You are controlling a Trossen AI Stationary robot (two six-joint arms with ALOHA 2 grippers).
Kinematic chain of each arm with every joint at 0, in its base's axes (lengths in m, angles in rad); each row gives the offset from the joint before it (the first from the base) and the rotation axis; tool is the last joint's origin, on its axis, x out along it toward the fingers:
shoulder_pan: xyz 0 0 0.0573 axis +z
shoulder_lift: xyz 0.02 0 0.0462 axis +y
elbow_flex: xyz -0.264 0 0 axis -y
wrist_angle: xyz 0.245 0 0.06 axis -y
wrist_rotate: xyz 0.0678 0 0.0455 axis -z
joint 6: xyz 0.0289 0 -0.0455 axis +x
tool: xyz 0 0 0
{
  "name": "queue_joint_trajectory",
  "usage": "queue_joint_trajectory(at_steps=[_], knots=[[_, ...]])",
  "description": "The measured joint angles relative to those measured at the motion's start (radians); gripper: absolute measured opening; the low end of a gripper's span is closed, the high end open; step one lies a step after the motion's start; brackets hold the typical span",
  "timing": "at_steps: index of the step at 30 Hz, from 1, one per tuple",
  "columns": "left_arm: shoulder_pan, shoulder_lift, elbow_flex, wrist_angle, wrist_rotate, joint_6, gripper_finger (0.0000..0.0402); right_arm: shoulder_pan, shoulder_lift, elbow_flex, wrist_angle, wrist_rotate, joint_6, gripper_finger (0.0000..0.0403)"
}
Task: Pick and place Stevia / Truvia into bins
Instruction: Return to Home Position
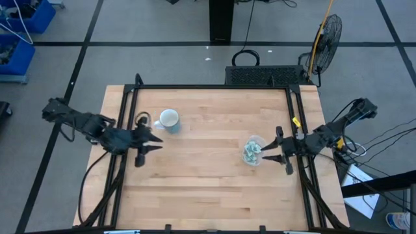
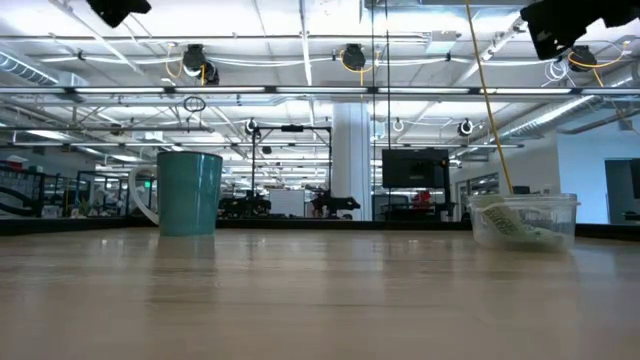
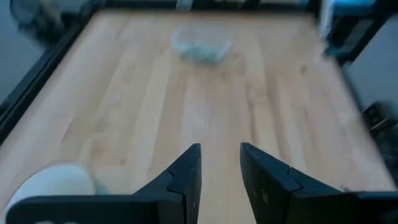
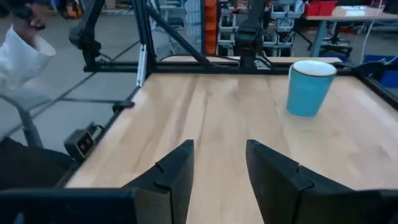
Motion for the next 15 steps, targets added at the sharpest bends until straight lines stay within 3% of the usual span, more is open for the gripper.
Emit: queue_joint_trajectory(at_steps=[4, 9, 15], knots=[[-0.014, -0.180, -0.214, 0.247, 0.009, 0.090, 0.0118, 0.000, -0.026, -0.043, 0.020, -0.002, -0.048, 0.0141], [0.008, -0.359, -0.468, 0.522, 0.098, 0.175, 0.0118, -0.001, -0.082, -0.116, 0.022, -0.014, -0.054, 0.0141], [0.074, -0.506, -0.664, 0.711, 0.183, 0.236, 0.0118, -0.002, -0.203, -0.187, 0.056, -0.029, -0.066, 0.0141]])
